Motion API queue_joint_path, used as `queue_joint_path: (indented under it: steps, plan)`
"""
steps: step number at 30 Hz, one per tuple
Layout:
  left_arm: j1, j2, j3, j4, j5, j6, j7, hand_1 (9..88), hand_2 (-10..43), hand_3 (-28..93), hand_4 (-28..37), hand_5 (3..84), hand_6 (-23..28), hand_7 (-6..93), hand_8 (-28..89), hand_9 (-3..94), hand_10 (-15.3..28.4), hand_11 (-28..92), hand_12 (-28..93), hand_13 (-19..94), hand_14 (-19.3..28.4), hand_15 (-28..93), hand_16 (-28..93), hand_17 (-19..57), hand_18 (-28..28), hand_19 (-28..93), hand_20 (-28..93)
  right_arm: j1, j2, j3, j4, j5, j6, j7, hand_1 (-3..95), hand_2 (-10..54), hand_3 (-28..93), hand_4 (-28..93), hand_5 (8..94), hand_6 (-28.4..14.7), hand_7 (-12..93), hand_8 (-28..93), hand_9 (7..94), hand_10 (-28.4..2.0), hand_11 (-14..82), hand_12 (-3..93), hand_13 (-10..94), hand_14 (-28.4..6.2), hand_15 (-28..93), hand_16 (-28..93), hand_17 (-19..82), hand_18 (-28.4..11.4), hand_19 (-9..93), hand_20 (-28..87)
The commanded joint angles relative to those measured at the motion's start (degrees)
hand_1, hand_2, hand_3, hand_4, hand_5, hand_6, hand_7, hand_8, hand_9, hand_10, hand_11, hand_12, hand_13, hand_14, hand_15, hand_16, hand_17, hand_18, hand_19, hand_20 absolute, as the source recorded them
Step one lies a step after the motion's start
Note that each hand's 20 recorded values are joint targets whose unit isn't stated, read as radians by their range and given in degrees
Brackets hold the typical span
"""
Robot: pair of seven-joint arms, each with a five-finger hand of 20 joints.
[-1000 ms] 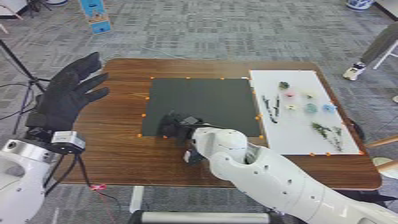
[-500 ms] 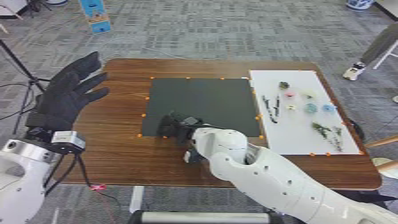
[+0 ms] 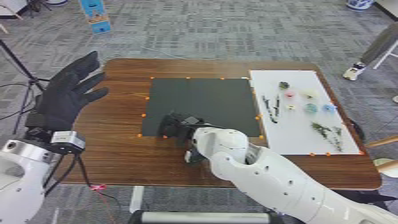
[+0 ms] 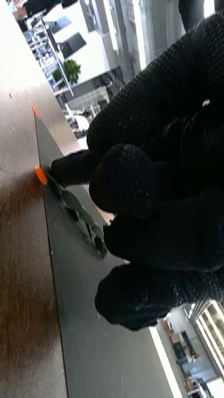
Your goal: Arrange flowers
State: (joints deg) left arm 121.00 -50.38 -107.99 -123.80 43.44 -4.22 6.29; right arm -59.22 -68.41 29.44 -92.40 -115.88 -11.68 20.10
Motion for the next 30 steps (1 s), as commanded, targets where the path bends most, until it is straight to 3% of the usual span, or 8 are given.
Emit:
queue_joint_path:
  steps: [1, 13, 19, 23, 27, 30]
  plan:
    - [0.7, -0.58, -0.60, -0.57, 0.04, 0.66, -0.12, 27.4, -9.5, 60, -28.3, 20.5, 1.4, 15.6, -9, 15.8, 7.5, 11, 22, 14, 12.8, 8, 5, -12.3, 25.0, 40, 5, -1.0, 0.5, 0.4, 0.2, -0.9, -1.6, 0.8, 13.8, 36.4, 93, -5, 52.9, -1.4, 15, -13, 87.9, -9.5, 66.0, 34.0, 85, -8.8, 88, 38, 50, -24.8, 93, 68]
    - [0.9, -0.70, -0.79, -0.59, 0.05, 0.56, -0.04, 27.1, -9.5, 60, -28.3, 20.7, 1.4, 15.3, -8, 15.8, 7.5, 11, 22, 14, 12.8, 8, 6, -12.2, 24.9, 39, 5, -1.6, 0.3, 1.4, 0.1, -0.2, -1.8, -0.2, 13.8, 36.1, 93, -5, 52.9, -1.4, 15, -13, 87.7, -9.5, 66.0, 33.9, 85, -8.8, 88, 38, 50, -24.7, 93, 68]
    - [0.9, -0.71, -0.74, -0.39, -0.11, 0.58, -0.40, 26.6, -9.5, 61, -28.3, 20.8, 1.6, 14.7, -8, 15.6, 7.5, 10, 22, 14, 12.8, 7, 5, -12.1, 24.2, 38, 5, -4.0, 0.0, 6.4, -4.4, 7.2, -1.9, -1.2, 14.2, 12.0, 78, -22, 48.7, -2.2, 12, -11, 83.5, -11.6, 60.4, 32.5, 80, -9.0, 84, 37, 45, -24.8, 93, 61]
    - [0.7, -0.96, -0.36, -0.06, -0.24, 0.09, -1.01, 26.3, -9.5, 62, -28.3, 21.1, 2.2, 12.1, -8, 15.4, 7.7, 8, 21, 13, 12.9, 5, 6, -11.9, 24.0, 38, 6, -6.0, -0.4, 11.2, -7.3, 19.8, 4.5, -2.5, 12.7, 8.8, 75, -25, 46.7, -2.3, 11, -10, 82.0, -12.7, 57.7, 31.6, 78, -9.8, 82, 37, 42, -25.1, 93, 58]
    - [0.2, -0.95, -0.07, 0.25, -0.30, -0.27, -1.36, 27.5, -9.5, 60, -28.3, 20.9, 2.6, 10.5, -7, 15.3, 7.9, 8, 22, 13, 12.8, 6, 6, -11.5, 24.4, 38, 7, -8.0, 1.7, 16.9, -10.6, 32.5, 16.6, -5.1, 12.3, 7.3, 77, -26, 45.8, -1.8, 12, -10, 81.3, -13.8, 49.4, 29.8, 75, -11.2, 78, 33, 38, -25.0, 93, 47]
    - [0.4, -1.41, 0.03, 0.31, -0.40, 0.25, -1.61, 27.7, -9.5, 59, -28.3, 20.5, 2.0, 11.9, -6, 15.6, 7.7, 9, 22, 14, 12.6, 7, 7, -11.3, 24.6, 39, 7, -10.5, 5.6, 21.3, -11.9, 28.4, 25.7, -4.9, 13.9, 4.1, 77, -27, 46.0, -1.8, 13, -11, 78.4, -13.7, 45.7, 28.3, 71, -12.0, 76, 32, 35, -24.2, 91, 45]
